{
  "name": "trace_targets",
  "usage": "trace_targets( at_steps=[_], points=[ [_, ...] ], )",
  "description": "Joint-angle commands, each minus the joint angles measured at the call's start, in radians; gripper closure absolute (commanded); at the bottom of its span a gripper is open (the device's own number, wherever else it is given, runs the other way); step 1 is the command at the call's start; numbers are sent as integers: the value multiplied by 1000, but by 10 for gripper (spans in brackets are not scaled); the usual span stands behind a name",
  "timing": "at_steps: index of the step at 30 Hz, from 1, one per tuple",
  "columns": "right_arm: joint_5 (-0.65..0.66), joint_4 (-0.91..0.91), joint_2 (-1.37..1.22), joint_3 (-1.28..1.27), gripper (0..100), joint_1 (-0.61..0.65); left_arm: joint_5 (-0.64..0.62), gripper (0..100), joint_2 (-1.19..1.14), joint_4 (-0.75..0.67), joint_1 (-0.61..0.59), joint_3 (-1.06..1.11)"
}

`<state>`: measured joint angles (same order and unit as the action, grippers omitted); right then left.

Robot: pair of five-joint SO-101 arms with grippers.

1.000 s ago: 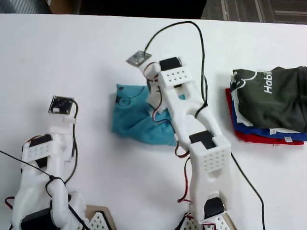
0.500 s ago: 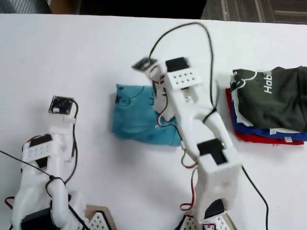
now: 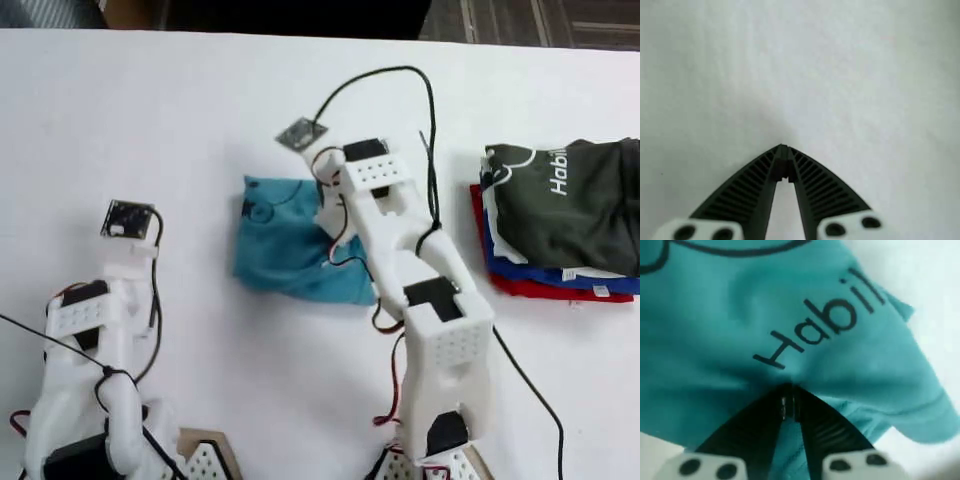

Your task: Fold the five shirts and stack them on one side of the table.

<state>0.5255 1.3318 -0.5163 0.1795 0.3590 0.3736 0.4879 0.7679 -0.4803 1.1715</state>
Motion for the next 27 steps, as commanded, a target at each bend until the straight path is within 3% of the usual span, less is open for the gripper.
trace_targets(
  at_steps=[1, 5, 15, 23, 27],
  points=[
    [-2, 102, 33, 6, 978, -4, -6, 974, 25, -17, -6, -2],
    [0, 193, 96, -18, 977, -18, -6, 974, 25, -17, -6, -2],
    [0, 196, 249, -140, 977, -19, -6, 974, 25, -18, -5, -2],
    [-43, 68, 257, -124, 970, -96, -6, 974, 25, -18, -5, -2],
    [-110, 68, 249, -26, 834, -131, -6, 974, 25, -18, -5, -2]
  ],
)
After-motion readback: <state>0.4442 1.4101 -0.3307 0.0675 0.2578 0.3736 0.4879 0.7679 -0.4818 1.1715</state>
